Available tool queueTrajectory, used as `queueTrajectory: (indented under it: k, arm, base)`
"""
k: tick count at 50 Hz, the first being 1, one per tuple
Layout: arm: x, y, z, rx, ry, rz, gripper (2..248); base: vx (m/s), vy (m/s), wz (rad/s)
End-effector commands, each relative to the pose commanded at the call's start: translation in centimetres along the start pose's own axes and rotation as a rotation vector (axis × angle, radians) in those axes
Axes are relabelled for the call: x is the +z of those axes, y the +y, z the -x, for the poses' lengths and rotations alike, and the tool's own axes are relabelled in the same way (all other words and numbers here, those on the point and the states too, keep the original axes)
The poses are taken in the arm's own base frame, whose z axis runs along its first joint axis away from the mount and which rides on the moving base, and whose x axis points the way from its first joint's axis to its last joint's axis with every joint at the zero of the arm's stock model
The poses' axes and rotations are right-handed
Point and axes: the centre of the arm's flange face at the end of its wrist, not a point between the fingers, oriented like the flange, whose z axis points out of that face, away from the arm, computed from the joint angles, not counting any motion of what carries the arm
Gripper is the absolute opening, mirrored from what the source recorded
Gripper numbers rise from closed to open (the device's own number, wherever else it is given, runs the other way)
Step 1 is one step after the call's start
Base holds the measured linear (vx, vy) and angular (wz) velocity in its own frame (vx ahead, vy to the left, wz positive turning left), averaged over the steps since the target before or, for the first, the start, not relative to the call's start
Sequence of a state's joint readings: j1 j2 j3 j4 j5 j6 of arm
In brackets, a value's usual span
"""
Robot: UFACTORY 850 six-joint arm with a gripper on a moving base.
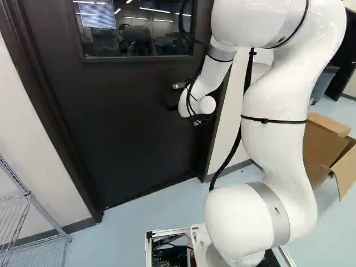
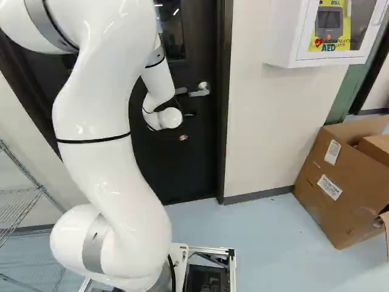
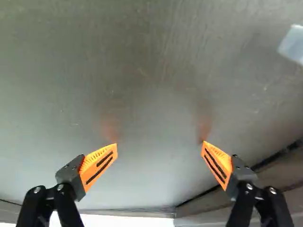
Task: Open the door and move inside
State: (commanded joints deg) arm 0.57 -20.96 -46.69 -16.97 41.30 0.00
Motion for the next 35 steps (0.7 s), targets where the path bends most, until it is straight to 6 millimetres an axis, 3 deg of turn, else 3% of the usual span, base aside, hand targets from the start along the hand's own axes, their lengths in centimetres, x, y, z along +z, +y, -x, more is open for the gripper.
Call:
queueTrajectory:
  k: [35]
  arm:
    - [6.7, -2.3, -2.8, -0.043, 0.098, -0.061, 247]
  base:
    - [0.000, 0.000, 0.000]
